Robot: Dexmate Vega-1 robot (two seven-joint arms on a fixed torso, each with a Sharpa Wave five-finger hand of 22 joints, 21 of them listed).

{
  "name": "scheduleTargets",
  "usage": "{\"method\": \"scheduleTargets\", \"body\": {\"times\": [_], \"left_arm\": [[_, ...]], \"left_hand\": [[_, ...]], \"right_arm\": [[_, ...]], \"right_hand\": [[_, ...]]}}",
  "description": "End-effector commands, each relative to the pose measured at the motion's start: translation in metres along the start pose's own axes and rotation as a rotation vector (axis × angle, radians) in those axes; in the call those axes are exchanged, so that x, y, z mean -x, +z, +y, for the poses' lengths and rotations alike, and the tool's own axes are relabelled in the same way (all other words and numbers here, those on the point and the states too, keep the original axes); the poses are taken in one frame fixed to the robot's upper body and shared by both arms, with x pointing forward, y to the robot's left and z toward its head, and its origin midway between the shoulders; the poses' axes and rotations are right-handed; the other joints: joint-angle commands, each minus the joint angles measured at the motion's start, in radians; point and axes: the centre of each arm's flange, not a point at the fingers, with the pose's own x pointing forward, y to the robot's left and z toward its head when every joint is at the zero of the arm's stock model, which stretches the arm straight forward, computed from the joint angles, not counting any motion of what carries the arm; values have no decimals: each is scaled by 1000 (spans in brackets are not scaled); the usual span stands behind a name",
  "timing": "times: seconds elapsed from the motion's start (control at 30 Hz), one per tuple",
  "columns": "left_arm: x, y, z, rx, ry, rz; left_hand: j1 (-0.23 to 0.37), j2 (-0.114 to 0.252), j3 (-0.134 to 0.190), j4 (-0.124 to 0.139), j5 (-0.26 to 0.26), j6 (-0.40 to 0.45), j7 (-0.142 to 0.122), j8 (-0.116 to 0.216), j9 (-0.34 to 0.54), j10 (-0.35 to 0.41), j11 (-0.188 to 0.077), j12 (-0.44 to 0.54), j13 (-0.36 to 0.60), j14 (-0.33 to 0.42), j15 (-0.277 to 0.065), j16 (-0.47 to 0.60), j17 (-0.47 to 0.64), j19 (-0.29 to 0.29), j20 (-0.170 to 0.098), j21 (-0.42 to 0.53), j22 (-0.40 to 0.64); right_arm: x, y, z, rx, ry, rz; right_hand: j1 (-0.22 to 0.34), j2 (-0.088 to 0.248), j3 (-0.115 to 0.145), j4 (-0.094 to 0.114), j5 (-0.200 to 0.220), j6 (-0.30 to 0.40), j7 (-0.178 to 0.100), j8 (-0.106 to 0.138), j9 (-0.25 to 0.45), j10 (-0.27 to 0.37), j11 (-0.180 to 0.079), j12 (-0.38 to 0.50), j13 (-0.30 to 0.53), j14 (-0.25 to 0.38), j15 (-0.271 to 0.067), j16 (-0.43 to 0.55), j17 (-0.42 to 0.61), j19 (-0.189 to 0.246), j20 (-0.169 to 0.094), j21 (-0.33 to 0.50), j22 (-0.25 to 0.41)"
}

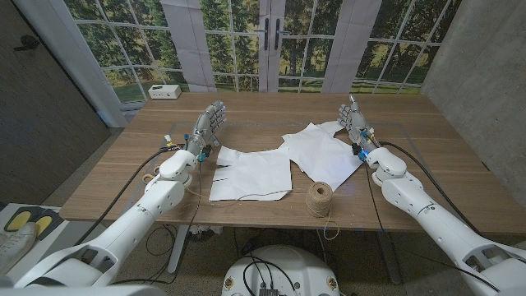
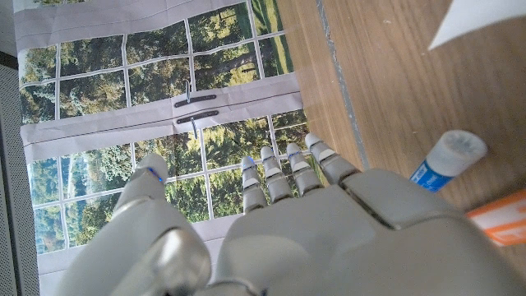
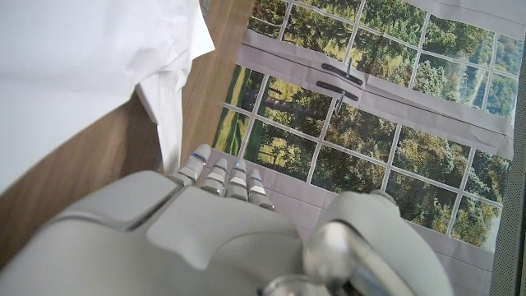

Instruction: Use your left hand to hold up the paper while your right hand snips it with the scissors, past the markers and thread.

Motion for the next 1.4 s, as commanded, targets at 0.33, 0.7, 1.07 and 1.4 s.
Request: {"method": "scheduleTargets", "body": {"times": [0.33,0.7,1.07,1.4], "left_arm": [[4,1,-1,-16,-19,-30],[7,7,1,-69,30,-66],[10,18,6,-148,30,-123],[24,34,-2,-250,26,-171]], "left_hand": [[14,-3,6,3,5,20,2,9,1,14,1,7,2,13,-89,5,2,11,2,4,1],[15,-16,-5,3,10,78,2,25,-1,67,-3,22,2,24,-95,6,3,11,0,3,1],[26,-22,-14,1,18,120,9,31,-2,143,-42,39,2,46,-114,11,2,32,-22,7,1],[32,-25,-24,1,22,158,29,38,-2,137,-24,27,2,44,-107,6,2,35,-20,6,1]], "right_arm": [[7,0,5,13,2,16],[7,0,7,5,5,14],[22,4,4,1,12,-49],[31,11,-2,49,-25,-24]], "right_hand": [[17,7,-1,-5,9,-2,11,5,4,5,8,6,2,-2,-1,4,4,-3,0,-2,2],[27,8,3,-12,10,-3,12,6,4,7,9,6,2,-2,-1,2,4,-1,-2,-9,2],[47,9,7,-25,14,16,14,13,3,28,10,12,1,7,-6,2,3,0,-19,-26,2],[60,-4,3,-36,16,23,22,14,3,33,19,12,1,-1,3,-3,3,-11,-13,-46,1]]}}
